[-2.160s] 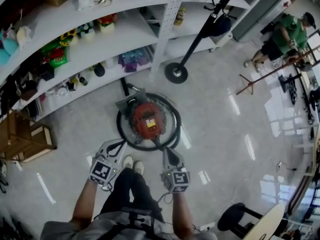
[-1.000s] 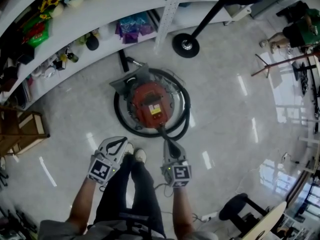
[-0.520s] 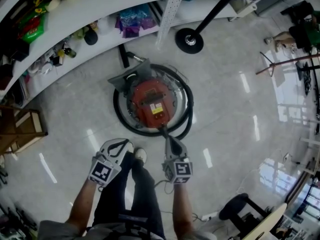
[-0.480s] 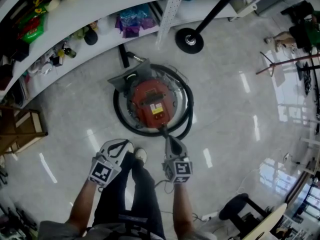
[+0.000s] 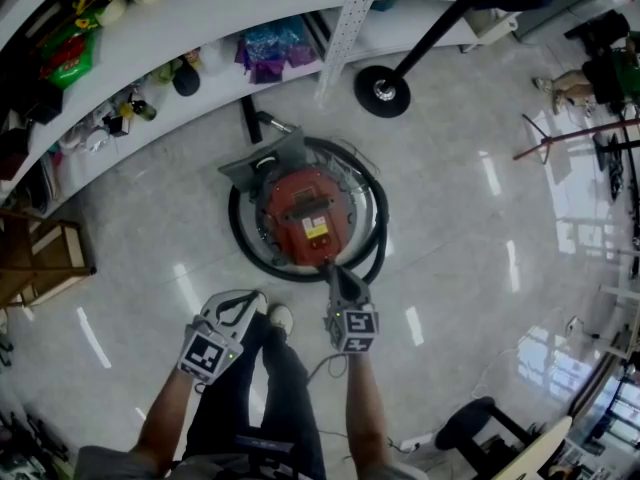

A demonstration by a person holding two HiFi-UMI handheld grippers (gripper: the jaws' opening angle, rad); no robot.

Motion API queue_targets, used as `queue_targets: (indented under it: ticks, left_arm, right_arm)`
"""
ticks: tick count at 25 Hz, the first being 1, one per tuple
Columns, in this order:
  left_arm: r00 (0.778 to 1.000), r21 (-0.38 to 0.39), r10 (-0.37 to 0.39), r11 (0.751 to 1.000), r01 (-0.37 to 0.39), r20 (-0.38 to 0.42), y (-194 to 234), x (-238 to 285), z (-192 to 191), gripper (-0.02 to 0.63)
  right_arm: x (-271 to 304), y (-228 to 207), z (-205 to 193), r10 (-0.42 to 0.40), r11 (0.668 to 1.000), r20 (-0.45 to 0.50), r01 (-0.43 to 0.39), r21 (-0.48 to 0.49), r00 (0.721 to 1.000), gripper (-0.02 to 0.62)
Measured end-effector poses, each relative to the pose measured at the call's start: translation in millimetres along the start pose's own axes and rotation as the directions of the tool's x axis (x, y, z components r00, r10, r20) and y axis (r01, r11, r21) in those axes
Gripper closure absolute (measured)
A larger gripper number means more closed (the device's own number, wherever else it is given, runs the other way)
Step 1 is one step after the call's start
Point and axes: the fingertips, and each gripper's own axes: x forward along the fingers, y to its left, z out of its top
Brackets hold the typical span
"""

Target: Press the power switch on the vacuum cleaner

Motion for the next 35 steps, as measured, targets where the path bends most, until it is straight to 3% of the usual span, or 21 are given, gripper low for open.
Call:
queue_targets:
  ticks: [12,35]
  left_arm:
    - [1.0,-0.044,0.008,0.999,-0.007,0.016,-7,-1,0,0.598]
    - [1.0,-0.04,-0.021,0.999,0.02,-0.01,-4,3,-10,0.598]
  right_arm:
    - [48,-11,-25,-0.008,1.0,-0.063,0.008,0.01,0.998,0.583]
    - [107,-41,-70,-0.06,0.996,-0.181,0.072,0.061,0.982,0.583]
